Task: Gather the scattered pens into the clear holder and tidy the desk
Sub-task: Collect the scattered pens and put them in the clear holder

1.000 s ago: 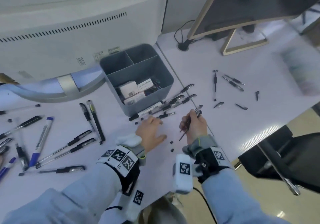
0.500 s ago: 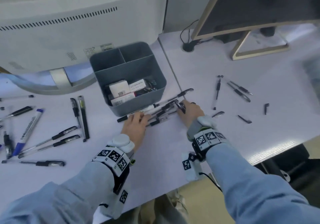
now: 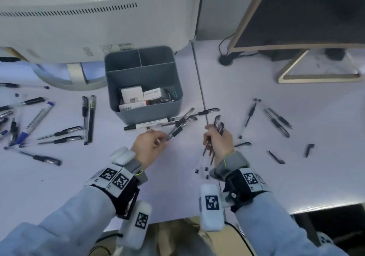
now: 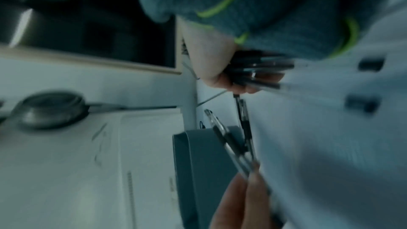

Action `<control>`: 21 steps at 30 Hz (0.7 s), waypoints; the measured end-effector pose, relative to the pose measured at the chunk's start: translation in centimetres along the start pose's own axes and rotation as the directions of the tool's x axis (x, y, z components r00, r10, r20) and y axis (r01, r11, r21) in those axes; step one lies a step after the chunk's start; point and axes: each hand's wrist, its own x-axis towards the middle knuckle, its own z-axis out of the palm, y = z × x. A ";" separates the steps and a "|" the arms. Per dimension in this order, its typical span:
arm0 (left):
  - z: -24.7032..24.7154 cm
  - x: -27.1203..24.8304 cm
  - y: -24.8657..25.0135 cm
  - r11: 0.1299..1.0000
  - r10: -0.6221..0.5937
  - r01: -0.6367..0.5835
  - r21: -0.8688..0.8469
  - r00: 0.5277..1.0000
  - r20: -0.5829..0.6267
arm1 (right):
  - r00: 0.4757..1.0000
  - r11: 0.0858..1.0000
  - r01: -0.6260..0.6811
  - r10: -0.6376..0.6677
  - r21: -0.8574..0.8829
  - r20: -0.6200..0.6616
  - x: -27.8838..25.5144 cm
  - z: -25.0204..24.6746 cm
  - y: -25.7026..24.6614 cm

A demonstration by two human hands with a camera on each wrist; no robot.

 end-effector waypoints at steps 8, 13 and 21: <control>4.7 0.9 3.9 0.970 -0.020 0.055 -0.235 0.989 0.148 | 0.976 0.936 -0.209 0.184 0.284 0.113 -0.4 0.6 2.4; 5.1 1.3 6.0 0.992 0.117 -0.101 -0.082 0.968 0.222 | 0.978 0.949 -0.202 0.210 0.243 -0.007 1.1 0.1 1.9; 1.9 4.5 0.0 0.875 0.038 -0.068 0.480 0.997 0.071 | 0.993 0.922 0.110 -0.119 -0.371 -0.003 4.5 1.1 -0.5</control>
